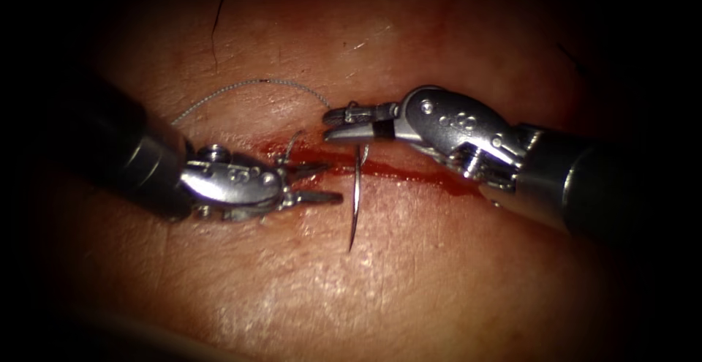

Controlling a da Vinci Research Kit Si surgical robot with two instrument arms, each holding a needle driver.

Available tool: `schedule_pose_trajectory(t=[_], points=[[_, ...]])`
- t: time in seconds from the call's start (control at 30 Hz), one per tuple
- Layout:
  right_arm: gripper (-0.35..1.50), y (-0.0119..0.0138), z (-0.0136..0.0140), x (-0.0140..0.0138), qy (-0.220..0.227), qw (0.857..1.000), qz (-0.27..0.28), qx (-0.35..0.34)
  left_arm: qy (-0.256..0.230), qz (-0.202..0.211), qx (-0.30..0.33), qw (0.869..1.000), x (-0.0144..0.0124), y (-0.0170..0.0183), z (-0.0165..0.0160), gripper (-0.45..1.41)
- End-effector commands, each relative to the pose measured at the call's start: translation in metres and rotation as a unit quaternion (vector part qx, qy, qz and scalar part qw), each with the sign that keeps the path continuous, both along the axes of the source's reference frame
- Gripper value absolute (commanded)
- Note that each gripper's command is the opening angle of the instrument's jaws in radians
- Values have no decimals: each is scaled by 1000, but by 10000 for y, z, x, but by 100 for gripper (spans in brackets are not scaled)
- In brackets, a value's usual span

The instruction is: Wound Closure

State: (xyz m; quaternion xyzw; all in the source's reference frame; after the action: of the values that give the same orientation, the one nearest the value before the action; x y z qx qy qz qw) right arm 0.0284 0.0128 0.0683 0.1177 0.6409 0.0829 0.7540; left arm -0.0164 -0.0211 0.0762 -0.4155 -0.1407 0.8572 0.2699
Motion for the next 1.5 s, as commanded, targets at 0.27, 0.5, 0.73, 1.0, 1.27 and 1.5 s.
schedule_pose_trajectory(t=[0.27, 0.5, 0.73, 1.0, 1.27, 1.5], points=[[-35, -4, -4, 4, 1, 1000, 8, -25, 8, 0, 24, 1000, 23, 15, 29, 36], [-35, 13, -5, 11, -4, 990, -6, -142, 5, 19, 34, 999, 34, 17, 51, 25], [-35, 17, -8, 21, -23, 966, 0, -259, -6, 28, 42, 999, 27, 17, 51, 24], [-35, 18, -7, 27, -30, 951, 12, -307, -10, 39, 50, 998, 25, 10, 52, 14], [-35, 5, -16, 27, -27, 947, 13, -321, 3, 70, 69, 995, 21, -11, 66, 25], [-35, -7, -30, 13, -32, 942, 23, -334, 19, 62, 81, 995, 23, -4, 73, 19]])
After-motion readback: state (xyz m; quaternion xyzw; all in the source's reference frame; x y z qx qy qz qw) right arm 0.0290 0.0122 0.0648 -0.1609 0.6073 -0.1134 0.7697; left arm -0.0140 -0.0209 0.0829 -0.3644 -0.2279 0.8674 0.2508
